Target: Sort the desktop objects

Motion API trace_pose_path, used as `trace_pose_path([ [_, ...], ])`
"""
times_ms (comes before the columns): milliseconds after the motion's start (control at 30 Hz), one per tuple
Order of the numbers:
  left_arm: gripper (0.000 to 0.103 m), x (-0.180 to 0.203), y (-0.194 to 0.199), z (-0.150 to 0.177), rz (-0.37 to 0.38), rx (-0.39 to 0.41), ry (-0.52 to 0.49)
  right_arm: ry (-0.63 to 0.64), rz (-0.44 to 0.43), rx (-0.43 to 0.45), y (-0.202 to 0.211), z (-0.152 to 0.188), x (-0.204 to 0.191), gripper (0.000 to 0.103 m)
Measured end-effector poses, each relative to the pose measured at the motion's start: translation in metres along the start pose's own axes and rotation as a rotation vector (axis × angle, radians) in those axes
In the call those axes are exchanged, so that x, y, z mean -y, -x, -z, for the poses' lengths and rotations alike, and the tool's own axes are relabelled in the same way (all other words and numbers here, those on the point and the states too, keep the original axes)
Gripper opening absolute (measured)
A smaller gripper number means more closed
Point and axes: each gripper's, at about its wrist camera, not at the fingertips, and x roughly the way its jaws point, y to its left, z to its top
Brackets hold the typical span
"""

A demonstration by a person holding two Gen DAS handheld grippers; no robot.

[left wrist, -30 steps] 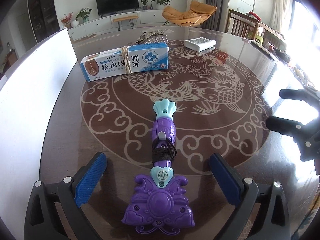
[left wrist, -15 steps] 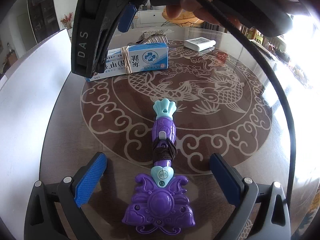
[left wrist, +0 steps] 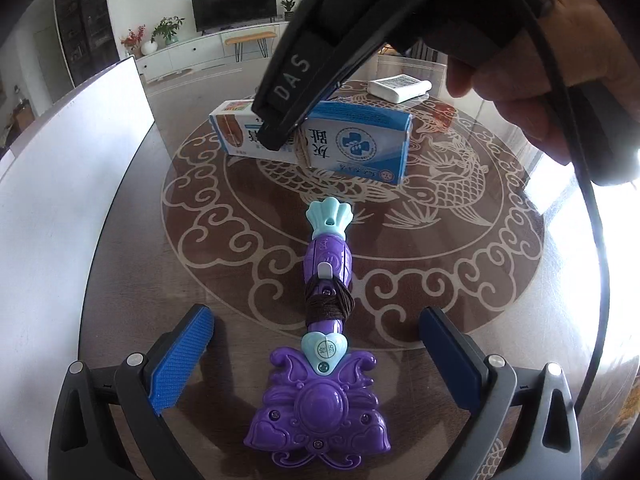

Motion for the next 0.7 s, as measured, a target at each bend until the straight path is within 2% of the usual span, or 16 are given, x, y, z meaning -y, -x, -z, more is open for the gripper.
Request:
trace_pose_path([
  [133,0.103,0.002,0.001,0.001,-0.002,0.001,-0.001,-0.212,-0.091,0.075,0.027,0.061,0.027,0.025],
  [333,0.103,0.002,0.001,0.001,-0.002,0.001,0.000,-0.571,-0.222,0.123,0.053,0.198,0.076,0.025],
  [433,0.103,0.002,0.001,0.001,-0.004,0.001,0.000,-0.746,-0.290,0.189,0.069,0.262,0.093,0.027],
  [500,0.103,0.003,0.001,0.001,-0.003,0.002,0.000,-0.846,-0.290,0.208,0.078,0.299,0.100,0.037],
  [533,0.103,0.003,0.001,0.001,-0.004,0.002,0.000,-0.885,-0.272,0.218,0.084,0.316,0.101,0.050],
  [633,0.103,0.004,0.001,0.001,-0.004,0.001,0.000,-0.933,-0.184,0.268,0.102,0.355,0.101,0.072],
  [700,0.103,0.003,0.001,0.001,-0.004,0.002,0.000,-0.958,-0.138,0.302,0.110,0.368,0.097,0.079],
])
